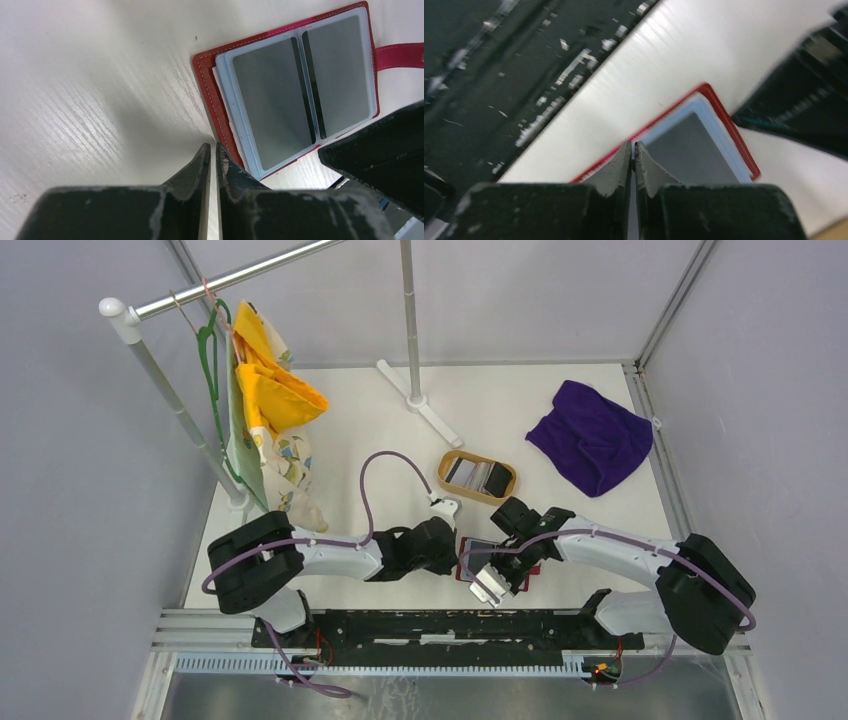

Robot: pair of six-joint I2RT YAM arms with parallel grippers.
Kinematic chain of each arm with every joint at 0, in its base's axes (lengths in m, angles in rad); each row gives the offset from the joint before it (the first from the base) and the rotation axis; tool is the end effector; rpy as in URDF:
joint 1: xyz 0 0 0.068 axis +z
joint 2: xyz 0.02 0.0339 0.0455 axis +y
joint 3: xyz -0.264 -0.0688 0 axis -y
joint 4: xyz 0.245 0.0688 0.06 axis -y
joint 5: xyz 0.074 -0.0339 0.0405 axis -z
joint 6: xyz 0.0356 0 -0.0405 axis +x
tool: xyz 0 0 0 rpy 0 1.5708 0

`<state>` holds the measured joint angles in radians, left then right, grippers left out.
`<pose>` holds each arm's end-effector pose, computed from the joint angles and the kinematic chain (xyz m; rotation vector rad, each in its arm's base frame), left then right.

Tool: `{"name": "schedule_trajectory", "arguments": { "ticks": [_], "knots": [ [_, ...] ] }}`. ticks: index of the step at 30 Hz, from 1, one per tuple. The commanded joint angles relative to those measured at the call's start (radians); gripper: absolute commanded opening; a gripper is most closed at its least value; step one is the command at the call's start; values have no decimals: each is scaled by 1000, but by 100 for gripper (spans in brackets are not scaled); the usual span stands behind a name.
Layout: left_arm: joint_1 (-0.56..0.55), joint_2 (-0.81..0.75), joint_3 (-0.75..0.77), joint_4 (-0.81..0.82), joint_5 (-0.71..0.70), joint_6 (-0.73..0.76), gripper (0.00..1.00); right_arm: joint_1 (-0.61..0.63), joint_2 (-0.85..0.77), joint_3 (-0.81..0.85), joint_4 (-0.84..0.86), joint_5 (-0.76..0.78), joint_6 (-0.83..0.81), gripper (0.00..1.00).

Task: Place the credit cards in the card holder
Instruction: Insert the credit card into the card holder.

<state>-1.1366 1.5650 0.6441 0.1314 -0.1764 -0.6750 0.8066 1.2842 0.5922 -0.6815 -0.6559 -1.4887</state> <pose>0.1282 -0.2616 0.1413 0.4731 2.4027 -0.6595 0.1174 0.1539 0.1564 -2.4441 1.0032 0.7592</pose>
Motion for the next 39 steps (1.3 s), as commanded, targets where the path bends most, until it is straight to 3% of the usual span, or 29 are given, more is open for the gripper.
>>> {"name": "schedule_trajectory", "arguments": {
  "ticks": [1, 5, 13, 20, 26, 39],
  "knots": [
    [-11, 1, -1, -56, -43, -64, 15, -63, -55, 70, -16, 81, 83, 10],
    [-13, -93, -42, -13, -67, -52, 17, -146, -88, 50, 52, 85, 179, 9],
    [-14, -230, -118, 144, -20, -28, 30, -149, 13, 48, 124, 127, 302, 7],
    [-13, -203, -136, 256, 74, -47, 30, -145, 29, 33, 146, 100, 317, 8],
    [-12, -166, -135, 304, 102, -74, 34, -133, 91, 34, 160, 170, 323, 7],
    [15, -126, -154, 331, 132, -159, 42, -129, 127, 34, 99, 177, 249, 8]
  ]
}}
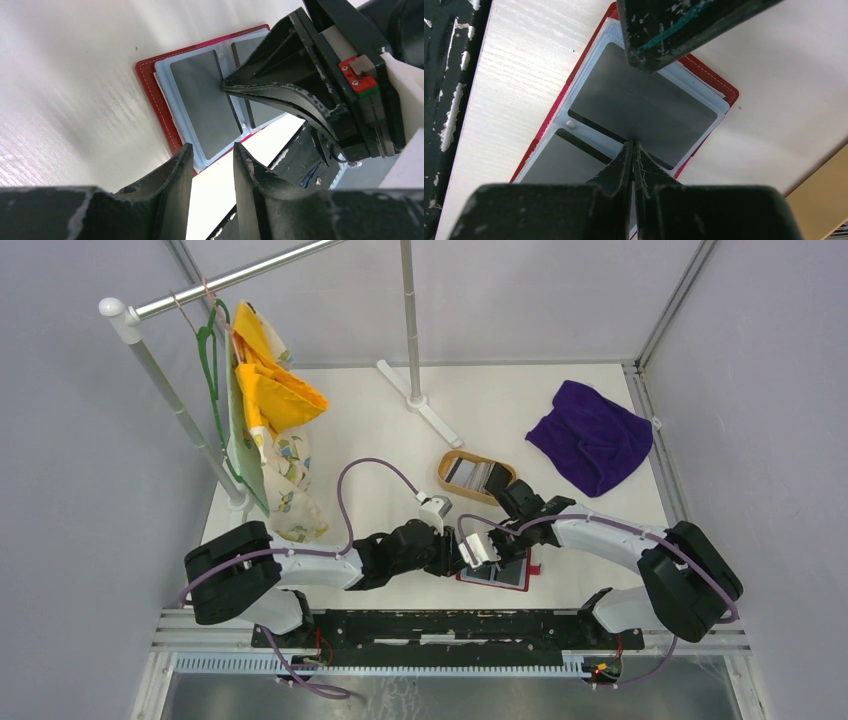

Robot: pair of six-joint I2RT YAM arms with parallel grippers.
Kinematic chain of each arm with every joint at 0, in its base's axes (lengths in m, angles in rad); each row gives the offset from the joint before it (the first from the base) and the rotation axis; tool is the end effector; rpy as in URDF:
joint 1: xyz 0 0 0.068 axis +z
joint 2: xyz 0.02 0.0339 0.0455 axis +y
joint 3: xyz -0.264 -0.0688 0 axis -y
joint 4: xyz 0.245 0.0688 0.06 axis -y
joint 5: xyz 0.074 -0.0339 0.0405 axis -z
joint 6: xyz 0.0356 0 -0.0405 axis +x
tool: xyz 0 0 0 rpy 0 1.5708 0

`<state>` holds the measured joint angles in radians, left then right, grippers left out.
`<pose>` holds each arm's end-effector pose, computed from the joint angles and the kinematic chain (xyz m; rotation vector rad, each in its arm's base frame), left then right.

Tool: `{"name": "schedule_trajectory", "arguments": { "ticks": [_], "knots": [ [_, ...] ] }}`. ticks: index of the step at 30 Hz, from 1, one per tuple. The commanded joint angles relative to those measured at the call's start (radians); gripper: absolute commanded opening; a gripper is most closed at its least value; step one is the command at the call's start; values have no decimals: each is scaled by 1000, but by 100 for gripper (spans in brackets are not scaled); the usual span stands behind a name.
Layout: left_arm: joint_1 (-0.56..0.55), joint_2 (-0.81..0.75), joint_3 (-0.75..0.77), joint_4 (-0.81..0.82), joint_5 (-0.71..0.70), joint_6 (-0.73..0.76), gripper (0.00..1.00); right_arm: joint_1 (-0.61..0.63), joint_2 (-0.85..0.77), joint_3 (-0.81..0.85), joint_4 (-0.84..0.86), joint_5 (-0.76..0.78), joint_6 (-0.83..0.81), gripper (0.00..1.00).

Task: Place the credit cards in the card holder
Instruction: Insert the credit card into the card holder.

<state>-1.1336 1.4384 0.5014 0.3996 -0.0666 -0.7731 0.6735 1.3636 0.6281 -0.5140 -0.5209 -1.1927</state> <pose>0.1176 -0.2460 0.1572 0.3688 2.2665 -1.0193 0.1615 0.1515 0.1524 -2.1936 1.4832 0.5714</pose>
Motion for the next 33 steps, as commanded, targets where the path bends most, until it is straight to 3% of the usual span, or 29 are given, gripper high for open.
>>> {"name": "schedule_trajectory", "arguments": {
  "ticks": [1, 9, 23, 33],
  "knots": [
    [12, 2, -13, 67, 28, -64, 43, 4, 53, 1, -75, 44, -53, 7],
    [18, 45, -13, 130, 93, -86, 41, 4, 54, 1, -80, 40, -58, 8],
    [24, 152, 38, 84, 106, -101, 43, 4, 42, 4, -89, 31, -58, 10],
    [22, 21, 50, -92, -16, -55, 43, 4, 40, 5, -88, 29, -56, 11]
  ]
}}
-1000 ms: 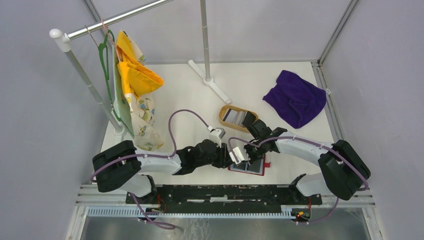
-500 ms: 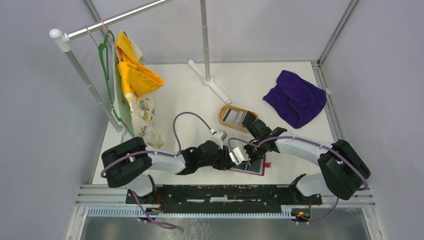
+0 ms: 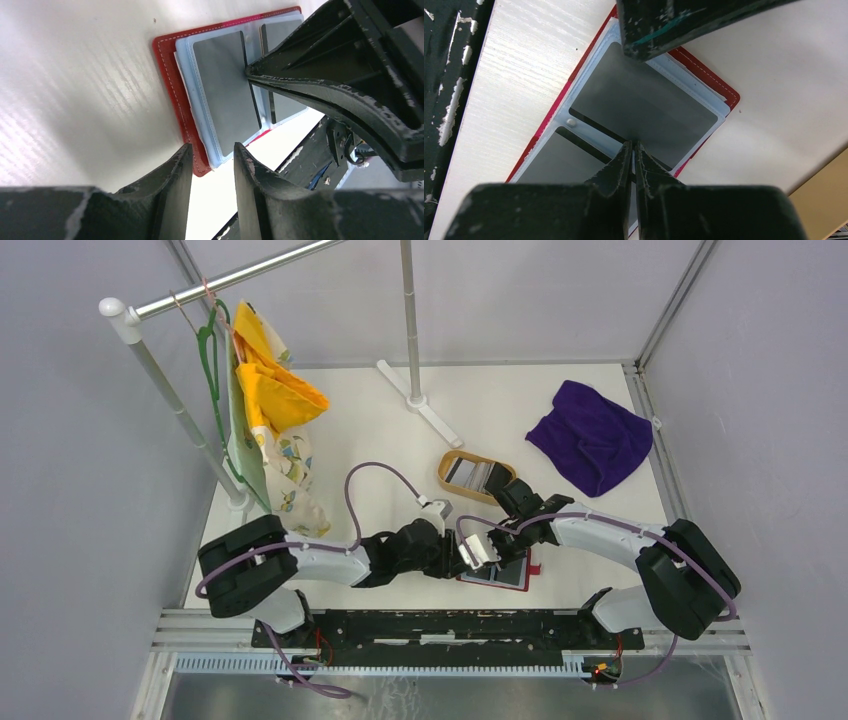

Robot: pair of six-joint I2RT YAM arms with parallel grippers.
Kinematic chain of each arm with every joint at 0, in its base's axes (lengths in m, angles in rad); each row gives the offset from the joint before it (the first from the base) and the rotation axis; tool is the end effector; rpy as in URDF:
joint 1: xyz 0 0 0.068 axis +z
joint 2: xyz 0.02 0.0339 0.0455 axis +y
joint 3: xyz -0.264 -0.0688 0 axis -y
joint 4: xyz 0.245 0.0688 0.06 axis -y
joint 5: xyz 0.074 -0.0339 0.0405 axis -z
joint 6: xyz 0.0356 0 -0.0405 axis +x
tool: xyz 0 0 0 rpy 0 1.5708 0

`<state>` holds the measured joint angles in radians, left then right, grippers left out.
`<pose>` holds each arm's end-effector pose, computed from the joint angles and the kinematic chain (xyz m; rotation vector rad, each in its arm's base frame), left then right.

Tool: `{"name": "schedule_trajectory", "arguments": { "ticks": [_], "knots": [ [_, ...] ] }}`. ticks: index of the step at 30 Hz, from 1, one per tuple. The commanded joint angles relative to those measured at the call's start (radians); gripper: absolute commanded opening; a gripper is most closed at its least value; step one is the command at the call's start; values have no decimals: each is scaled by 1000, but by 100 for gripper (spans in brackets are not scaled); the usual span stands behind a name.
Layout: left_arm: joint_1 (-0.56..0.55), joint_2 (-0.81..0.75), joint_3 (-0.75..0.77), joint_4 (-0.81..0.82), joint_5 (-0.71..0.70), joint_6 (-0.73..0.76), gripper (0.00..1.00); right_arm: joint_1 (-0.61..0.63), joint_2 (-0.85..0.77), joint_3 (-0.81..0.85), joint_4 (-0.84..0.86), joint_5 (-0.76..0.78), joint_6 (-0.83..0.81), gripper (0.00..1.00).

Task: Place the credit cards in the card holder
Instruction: Insert the credit card into the card holder.

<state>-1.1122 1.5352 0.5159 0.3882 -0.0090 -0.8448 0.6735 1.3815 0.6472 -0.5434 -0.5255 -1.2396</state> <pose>0.1236 -0.2496 0.1354 0.3171 2.3992 -1.0134 0.1629 0.1528 0.1528 -2.2349 1.4469 0.5774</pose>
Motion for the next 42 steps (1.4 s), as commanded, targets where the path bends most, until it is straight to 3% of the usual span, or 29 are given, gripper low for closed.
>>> {"name": "schedule_trajectory", "arguments": {
  "ticks": [1, 18, 28, 42],
  "knots": [
    [1, -85, 34, -81, -72, 18, 43, 4, 22, -14, -59, 35, -9, 11],
    [1, 4, 65, 45, 68, 13, 36, 4, 31, -12, -63, 37, -10, 12],
    [1, 54, 96, -2, 56, 10, 35, 4, 30, -12, -67, 34, -12, 12],
    [1, 35, 103, -97, -26, 30, 43, 5, 36, -11, -73, 33, -15, 12]
  ]
}}
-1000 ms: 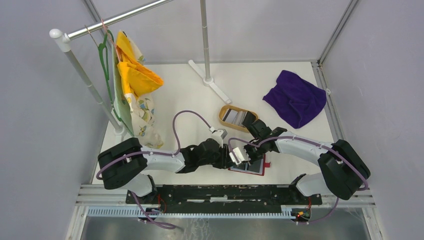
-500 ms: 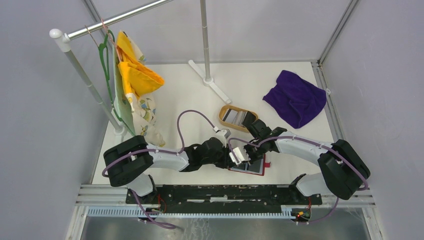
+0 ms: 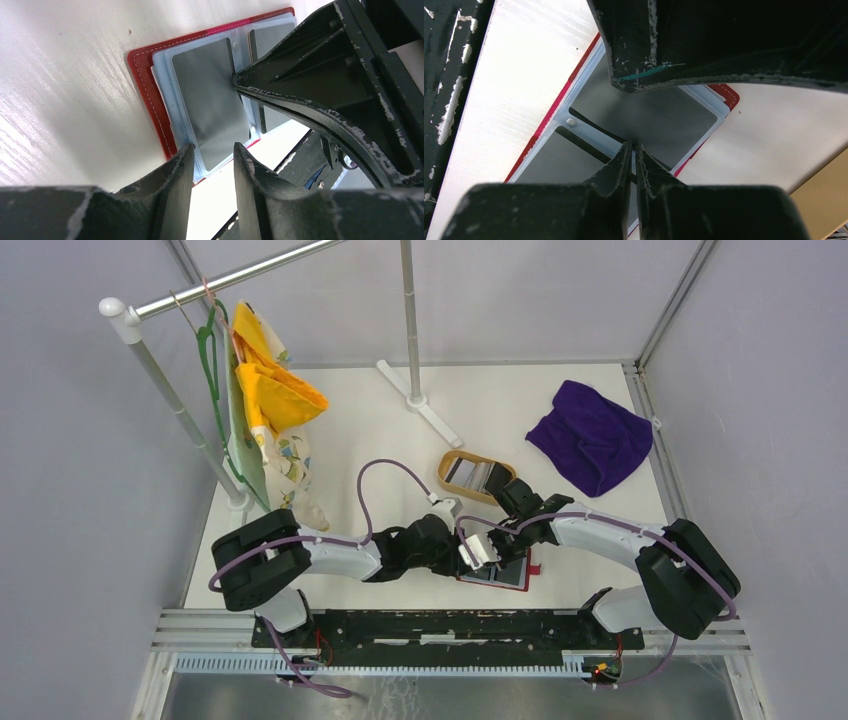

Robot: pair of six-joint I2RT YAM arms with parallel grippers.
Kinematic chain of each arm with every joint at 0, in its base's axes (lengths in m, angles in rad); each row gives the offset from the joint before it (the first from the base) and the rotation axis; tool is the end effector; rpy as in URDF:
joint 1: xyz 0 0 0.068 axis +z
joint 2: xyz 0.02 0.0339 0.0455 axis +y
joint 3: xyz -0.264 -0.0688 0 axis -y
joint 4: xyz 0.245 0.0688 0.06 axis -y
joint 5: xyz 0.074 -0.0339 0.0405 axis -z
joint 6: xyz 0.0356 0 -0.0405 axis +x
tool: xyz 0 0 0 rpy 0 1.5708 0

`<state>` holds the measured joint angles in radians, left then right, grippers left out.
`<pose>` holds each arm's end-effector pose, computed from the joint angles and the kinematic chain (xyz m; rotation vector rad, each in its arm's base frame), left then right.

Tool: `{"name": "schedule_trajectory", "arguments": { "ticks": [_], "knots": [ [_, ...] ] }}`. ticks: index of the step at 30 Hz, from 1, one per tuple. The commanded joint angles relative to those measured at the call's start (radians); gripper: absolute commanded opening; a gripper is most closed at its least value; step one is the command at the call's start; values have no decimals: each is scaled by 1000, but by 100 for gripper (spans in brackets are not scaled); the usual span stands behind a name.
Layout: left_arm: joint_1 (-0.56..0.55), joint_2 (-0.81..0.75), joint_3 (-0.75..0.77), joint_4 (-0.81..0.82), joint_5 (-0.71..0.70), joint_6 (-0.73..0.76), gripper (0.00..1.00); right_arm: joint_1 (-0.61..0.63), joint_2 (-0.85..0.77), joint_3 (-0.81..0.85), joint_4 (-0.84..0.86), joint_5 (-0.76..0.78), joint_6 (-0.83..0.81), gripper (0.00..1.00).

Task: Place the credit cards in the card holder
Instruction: Insert the credit card into the card holder.

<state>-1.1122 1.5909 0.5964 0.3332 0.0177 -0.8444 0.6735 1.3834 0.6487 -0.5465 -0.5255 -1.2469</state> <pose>0.1303 -0.2653 0.1374 0.3390 2.4369 -1.0100 0.1630 0.1529 0.1527 -2.2410 1.4408 0.5770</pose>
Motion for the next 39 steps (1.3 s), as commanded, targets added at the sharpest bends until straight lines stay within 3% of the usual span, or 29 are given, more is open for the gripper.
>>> {"name": "schedule_trajectory", "arguments": {
  "ticks": [1, 11, 22, 26, 39],
  "knots": [
    [1, -23, 21, -42, -53, 31, 43, 5, 34, -12, -70, 32, -8, 12],
    [0, 33, 22, 51, 56, 8, 43, 4, 33, -12, -69, 29, -7, 14],
    [1, 0, 7, 115, 96, -22, 43, 1, -29, 11, -93, -27, -5, 26],
    [1, -7, 3, 133, 100, -29, 43, -21, -81, 12, -102, -48, -14, 31],
    [2, 72, 24, 279, 180, -72, 47, -135, -177, 24, -130, -60, -29, 32]
  ]
}}
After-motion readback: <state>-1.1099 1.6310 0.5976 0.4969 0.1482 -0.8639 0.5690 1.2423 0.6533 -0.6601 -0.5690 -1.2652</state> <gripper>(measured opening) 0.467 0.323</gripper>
